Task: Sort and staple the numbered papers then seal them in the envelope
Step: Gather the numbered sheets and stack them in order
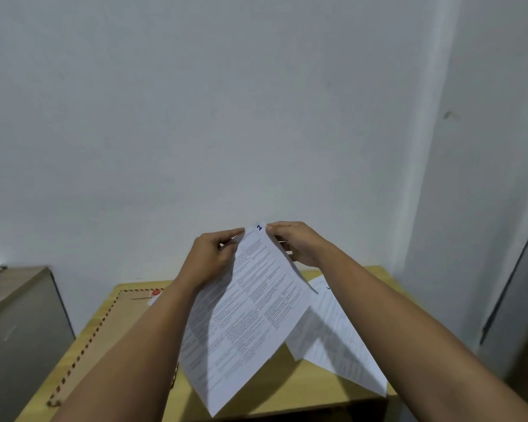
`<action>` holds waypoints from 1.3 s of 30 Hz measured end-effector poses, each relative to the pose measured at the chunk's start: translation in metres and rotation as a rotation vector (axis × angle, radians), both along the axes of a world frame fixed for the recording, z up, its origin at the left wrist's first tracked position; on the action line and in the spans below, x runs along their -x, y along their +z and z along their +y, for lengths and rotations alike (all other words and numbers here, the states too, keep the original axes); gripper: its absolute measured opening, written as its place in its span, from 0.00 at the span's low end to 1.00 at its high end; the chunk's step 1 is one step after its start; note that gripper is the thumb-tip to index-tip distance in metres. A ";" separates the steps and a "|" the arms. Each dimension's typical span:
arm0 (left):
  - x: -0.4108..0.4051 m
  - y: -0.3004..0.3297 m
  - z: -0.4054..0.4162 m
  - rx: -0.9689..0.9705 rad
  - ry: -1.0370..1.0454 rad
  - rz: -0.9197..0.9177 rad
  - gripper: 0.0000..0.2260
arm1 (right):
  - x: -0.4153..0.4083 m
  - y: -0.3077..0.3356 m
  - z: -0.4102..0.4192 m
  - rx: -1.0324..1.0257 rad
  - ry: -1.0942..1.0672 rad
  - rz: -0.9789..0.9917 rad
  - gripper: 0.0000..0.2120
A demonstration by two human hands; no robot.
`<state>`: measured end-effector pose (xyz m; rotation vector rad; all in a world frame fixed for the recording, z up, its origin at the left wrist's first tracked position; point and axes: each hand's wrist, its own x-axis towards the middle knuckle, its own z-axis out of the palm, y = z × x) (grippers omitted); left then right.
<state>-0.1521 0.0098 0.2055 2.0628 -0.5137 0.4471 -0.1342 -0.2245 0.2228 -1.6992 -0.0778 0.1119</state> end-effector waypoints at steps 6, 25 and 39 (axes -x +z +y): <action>-0.004 -0.010 -0.001 0.029 0.018 0.033 0.16 | -0.001 -0.008 0.002 -0.029 0.011 -0.036 0.12; -0.024 -0.098 0.009 -0.090 0.017 0.380 0.14 | -0.001 -0.117 0.020 -0.075 -0.174 0.022 0.17; -0.066 -0.153 -0.025 -0.017 -0.012 0.463 0.13 | -0.059 -0.160 -0.085 0.646 -0.280 0.058 0.16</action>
